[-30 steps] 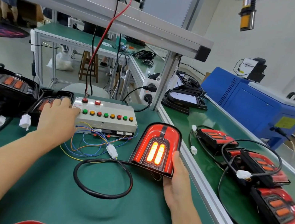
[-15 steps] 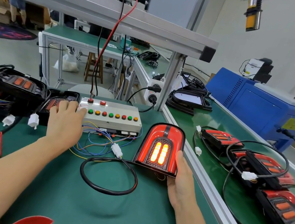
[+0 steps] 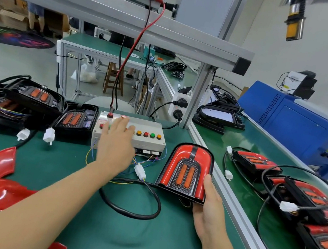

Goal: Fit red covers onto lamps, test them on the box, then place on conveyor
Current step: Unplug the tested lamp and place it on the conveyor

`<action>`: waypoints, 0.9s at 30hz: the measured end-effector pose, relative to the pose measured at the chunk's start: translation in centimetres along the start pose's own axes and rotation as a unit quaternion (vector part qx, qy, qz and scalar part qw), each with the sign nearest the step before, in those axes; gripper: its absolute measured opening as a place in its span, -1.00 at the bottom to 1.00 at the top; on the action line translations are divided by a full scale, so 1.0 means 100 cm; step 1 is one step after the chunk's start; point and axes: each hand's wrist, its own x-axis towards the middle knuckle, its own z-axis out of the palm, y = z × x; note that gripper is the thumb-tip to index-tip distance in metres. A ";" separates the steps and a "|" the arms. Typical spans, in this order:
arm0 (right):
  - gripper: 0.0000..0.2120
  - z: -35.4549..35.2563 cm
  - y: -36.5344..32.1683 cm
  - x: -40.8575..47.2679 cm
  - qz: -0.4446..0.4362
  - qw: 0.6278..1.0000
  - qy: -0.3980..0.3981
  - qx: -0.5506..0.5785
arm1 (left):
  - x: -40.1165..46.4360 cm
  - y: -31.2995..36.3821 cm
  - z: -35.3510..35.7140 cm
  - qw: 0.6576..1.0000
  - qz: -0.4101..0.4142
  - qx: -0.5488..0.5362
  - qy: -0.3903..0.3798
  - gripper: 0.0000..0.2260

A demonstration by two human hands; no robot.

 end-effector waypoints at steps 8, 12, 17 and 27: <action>-0.65 -0.004 0.003 0.003 0.005 1.000 -0.009 0.019 | 0.016 0.048 0.018 0.996 -0.017 -0.026 -0.086 -0.49; -0.65 -0.004 0.003 0.003 0.005 1.000 -0.010 0.022 | 0.019 0.047 0.028 0.992 -0.067 0.003 -0.106 -0.40; -0.64 -0.004 0.003 0.002 0.008 1.000 -0.010 0.016 | 0.018 0.043 0.032 0.988 -0.102 0.008 -0.118 -0.37; -0.67 -0.001 0.000 0.000 0.015 1.000 -0.009 0.018 | 0.020 0.048 0.034 0.987 -0.093 0.027 -0.125 -0.31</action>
